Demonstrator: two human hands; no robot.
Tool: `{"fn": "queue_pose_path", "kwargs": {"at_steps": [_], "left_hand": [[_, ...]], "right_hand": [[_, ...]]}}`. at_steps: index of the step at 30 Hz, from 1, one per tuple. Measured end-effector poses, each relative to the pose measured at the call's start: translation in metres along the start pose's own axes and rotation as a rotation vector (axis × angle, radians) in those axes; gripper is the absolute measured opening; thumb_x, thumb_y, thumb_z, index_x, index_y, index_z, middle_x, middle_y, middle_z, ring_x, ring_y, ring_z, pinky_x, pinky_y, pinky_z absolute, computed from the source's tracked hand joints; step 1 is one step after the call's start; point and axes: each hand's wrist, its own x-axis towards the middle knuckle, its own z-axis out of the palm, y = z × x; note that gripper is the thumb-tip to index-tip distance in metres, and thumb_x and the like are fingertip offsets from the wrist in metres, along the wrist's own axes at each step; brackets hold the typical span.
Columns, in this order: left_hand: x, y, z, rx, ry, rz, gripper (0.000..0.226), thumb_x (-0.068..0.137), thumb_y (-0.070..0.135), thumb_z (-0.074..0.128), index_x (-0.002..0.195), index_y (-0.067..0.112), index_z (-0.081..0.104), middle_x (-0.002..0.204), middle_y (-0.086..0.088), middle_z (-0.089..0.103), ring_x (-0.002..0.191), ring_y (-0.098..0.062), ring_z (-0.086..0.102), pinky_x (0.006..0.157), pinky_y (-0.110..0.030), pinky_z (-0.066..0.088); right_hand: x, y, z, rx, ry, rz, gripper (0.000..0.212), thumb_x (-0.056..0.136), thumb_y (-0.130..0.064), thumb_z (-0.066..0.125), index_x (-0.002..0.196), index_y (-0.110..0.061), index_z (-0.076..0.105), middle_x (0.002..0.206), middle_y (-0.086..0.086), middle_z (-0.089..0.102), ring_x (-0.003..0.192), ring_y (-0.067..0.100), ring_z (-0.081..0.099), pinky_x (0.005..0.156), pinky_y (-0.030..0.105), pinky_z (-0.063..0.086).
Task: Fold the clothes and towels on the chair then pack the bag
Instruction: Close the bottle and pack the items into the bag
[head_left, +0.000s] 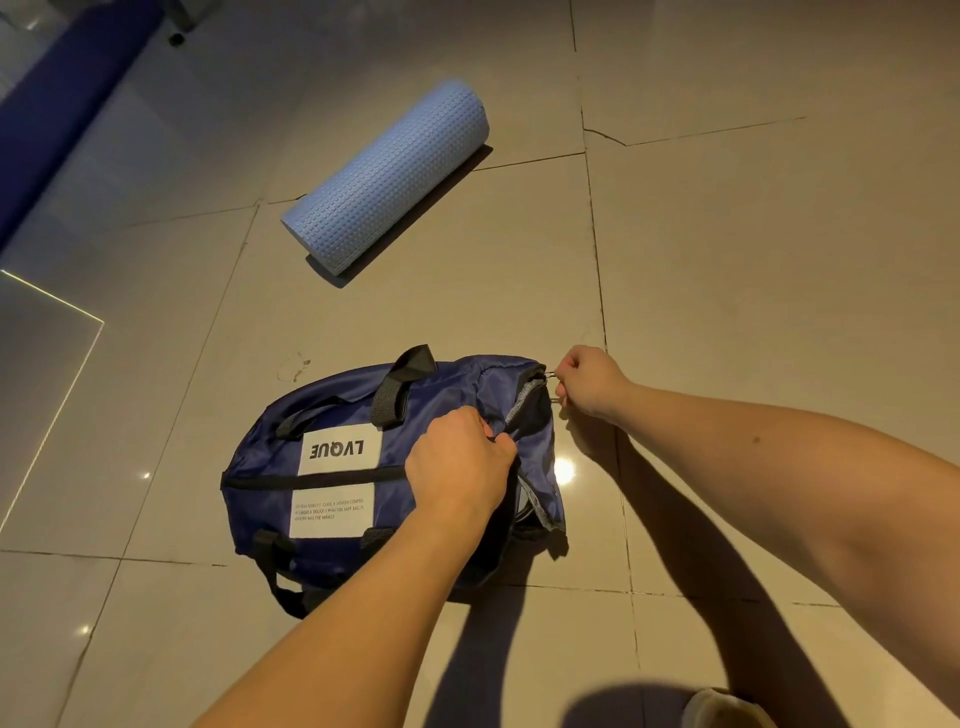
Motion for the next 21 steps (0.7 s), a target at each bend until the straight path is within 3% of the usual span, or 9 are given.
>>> {"fn": "queue_pose_path", "kwargs": {"at_steps": [6, 9, 21], "left_hand": [[-0.001, 0.0, 0.003, -0.045, 0.004, -0.012, 0.022, 0.095, 0.037, 0.063, 0.083, 0.019, 0.062, 0.075, 0.003, 0.061, 0.068, -0.015, 0.057, 0.051, -0.027, 0.031], [0.0, 0.001, 0.005, -0.059, -0.009, -0.013, 0.022, 0.094, 0.038, 0.063, 0.085, 0.019, 0.062, 0.078, 0.002, 0.062, 0.071, -0.017, 0.058, 0.052, -0.029, 0.033], [-0.001, 0.003, 0.007, -0.039, 0.004, -0.002, 0.024, 0.094, 0.04, 0.064, 0.092, 0.016, 0.064, 0.089, -0.002, 0.067, 0.076, -0.021, 0.059, 0.058, -0.032, 0.038]], "right_hand": [[-0.022, -0.015, -0.013, 0.103, -0.011, -0.115, 0.022, 0.105, -0.002, 0.043, 0.088, -0.006, 0.057, 0.079, 0.013, 0.059, 0.06, 0.017, 0.052, 0.05, 0.021, 0.047], [-0.039, -0.025, -0.018, 0.15, -0.015, -0.166, 0.016, 0.105, 0.001, 0.045, 0.098, 0.002, 0.059, 0.076, 0.01, 0.056, 0.053, 0.009, 0.053, 0.044, 0.014, 0.042], [-0.093, -0.039, -0.012, 0.195, -0.076, -0.28, 0.012, 0.104, -0.006, 0.052, 0.1, -0.001, 0.062, 0.077, 0.014, 0.068, 0.06, 0.019, 0.06, 0.05, 0.022, 0.048]]}}
